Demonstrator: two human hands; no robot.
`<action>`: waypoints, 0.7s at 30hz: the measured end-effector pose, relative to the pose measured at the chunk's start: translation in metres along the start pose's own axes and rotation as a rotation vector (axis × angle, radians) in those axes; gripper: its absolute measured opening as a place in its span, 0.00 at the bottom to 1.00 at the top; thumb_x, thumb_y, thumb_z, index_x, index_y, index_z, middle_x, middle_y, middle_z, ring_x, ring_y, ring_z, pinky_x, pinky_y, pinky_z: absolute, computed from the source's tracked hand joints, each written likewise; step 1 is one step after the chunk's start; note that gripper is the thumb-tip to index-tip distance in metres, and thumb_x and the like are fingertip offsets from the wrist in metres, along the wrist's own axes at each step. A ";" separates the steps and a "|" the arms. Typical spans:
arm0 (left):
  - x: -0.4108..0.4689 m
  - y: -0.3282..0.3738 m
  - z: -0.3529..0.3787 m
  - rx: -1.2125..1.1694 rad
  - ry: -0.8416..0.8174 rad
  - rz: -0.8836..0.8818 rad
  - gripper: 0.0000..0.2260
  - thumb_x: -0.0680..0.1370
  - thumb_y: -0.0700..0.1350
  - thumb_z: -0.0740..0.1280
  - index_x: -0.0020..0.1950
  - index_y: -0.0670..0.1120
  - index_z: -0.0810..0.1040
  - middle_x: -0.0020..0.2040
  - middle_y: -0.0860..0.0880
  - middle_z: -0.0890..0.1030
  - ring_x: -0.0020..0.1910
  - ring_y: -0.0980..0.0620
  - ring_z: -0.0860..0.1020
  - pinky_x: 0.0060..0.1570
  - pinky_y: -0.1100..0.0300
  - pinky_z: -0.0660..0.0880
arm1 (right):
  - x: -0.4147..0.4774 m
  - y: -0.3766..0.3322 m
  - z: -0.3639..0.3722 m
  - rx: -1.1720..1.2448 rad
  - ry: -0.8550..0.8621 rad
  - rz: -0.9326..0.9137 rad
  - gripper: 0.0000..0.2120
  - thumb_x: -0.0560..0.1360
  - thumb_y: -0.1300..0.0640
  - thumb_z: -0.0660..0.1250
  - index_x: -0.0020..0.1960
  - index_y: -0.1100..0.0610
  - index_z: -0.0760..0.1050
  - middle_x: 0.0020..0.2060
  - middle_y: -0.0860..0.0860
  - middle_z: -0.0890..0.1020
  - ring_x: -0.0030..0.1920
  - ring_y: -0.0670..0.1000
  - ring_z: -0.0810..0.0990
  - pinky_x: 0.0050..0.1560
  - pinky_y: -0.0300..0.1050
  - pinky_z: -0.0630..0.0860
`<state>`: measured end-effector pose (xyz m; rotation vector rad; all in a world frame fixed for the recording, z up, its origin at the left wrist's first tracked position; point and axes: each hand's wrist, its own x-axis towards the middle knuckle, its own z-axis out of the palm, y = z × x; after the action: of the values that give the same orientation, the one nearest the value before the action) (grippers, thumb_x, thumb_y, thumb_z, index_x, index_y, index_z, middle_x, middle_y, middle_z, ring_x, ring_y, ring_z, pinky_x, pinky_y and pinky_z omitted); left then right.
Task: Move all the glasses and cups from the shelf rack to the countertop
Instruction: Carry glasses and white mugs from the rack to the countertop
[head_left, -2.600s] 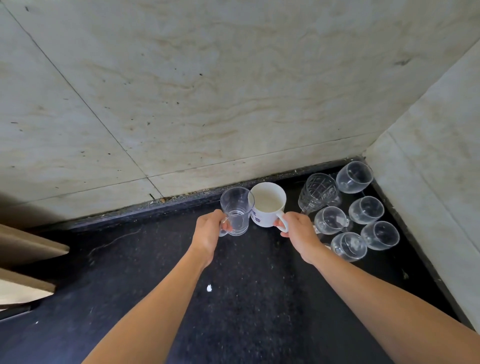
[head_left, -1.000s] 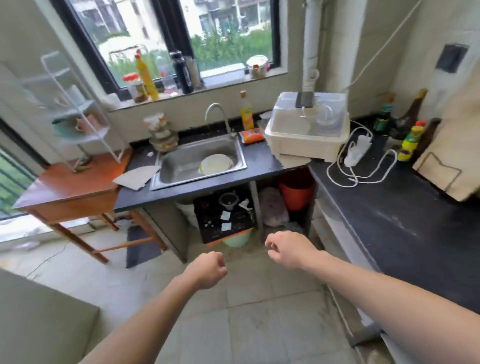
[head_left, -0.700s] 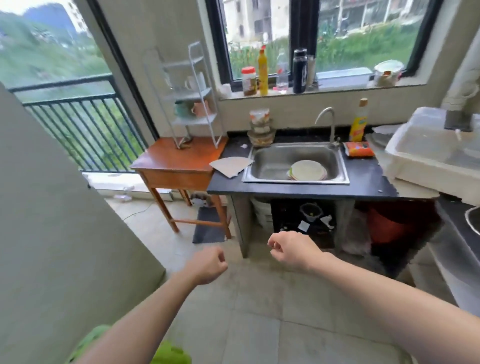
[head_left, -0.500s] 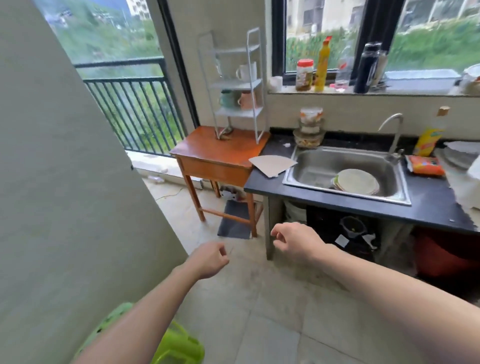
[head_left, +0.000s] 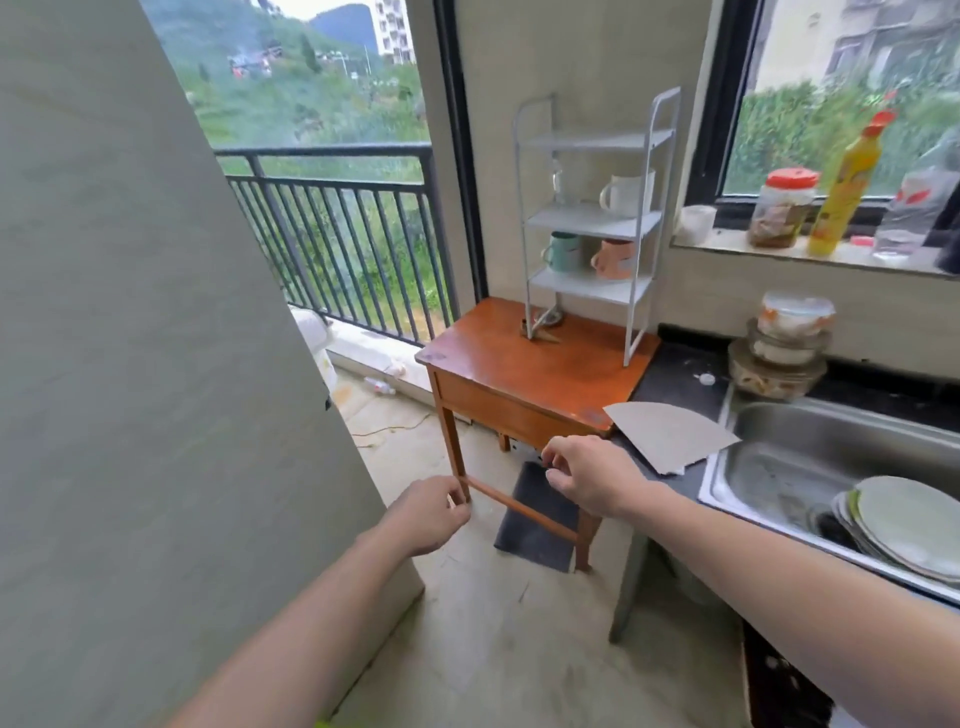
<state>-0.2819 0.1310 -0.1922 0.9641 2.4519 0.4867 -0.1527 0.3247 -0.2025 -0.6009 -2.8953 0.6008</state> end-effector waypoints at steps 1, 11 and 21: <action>0.013 -0.002 -0.009 -0.010 0.003 -0.006 0.04 0.75 0.48 0.63 0.40 0.53 0.74 0.43 0.50 0.78 0.39 0.52 0.76 0.36 0.59 0.71 | 0.018 -0.001 -0.003 0.001 0.003 -0.010 0.13 0.78 0.52 0.64 0.60 0.53 0.78 0.53 0.51 0.84 0.50 0.53 0.81 0.42 0.41 0.70; 0.170 -0.017 -0.084 -0.018 0.004 0.037 0.05 0.76 0.47 0.62 0.46 0.48 0.77 0.43 0.50 0.80 0.41 0.50 0.77 0.38 0.57 0.74 | 0.183 0.019 -0.025 -0.009 0.092 0.025 0.14 0.77 0.51 0.63 0.61 0.51 0.77 0.52 0.49 0.85 0.49 0.51 0.82 0.48 0.44 0.77; 0.366 0.010 -0.175 0.000 0.019 0.292 0.04 0.75 0.51 0.64 0.42 0.53 0.77 0.41 0.51 0.81 0.42 0.51 0.79 0.45 0.54 0.79 | 0.331 0.049 -0.074 0.090 0.392 0.276 0.12 0.76 0.54 0.67 0.59 0.54 0.79 0.46 0.49 0.84 0.46 0.51 0.80 0.48 0.47 0.77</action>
<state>-0.6074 0.3693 -0.1458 1.3312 2.3363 0.5939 -0.4227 0.5261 -0.1414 -0.9898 -2.4279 0.5664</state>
